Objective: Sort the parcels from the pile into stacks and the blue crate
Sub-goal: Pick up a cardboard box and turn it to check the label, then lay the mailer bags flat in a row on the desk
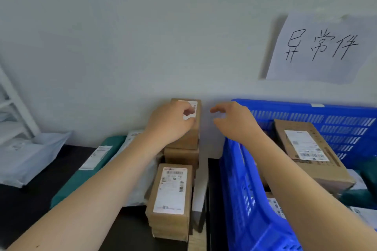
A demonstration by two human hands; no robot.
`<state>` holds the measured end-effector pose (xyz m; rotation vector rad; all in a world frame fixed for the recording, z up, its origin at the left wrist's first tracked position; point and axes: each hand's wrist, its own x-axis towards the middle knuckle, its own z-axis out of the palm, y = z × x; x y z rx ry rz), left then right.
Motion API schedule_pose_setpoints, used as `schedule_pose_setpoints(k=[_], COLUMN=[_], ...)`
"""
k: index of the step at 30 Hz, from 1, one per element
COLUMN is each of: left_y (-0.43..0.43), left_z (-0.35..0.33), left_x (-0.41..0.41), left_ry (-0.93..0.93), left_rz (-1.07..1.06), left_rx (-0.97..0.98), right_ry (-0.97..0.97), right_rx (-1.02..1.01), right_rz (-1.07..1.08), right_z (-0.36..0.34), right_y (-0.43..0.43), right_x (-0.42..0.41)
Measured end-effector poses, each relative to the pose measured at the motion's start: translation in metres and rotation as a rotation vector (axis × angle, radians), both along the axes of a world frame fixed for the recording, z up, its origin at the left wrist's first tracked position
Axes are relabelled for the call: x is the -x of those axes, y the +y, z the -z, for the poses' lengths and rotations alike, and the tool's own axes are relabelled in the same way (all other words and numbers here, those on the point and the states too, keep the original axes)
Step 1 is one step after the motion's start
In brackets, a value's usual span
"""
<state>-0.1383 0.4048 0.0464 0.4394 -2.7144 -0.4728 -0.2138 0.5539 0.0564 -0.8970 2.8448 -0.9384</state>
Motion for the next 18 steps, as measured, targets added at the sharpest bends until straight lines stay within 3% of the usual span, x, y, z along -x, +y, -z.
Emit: schedule_pose_setpoints(k=[18], left_y=[-0.213], left_z=[0.065], left_x=[-0.214], left_ry=[0.008], left_rz=[-0.169], left_rx=[-0.141], right_ry=[-0.034], right_rx=[0.048], right_rz=[-0.274], right_z=[0.065], right_y=[-0.234], right_x=[-0.171])
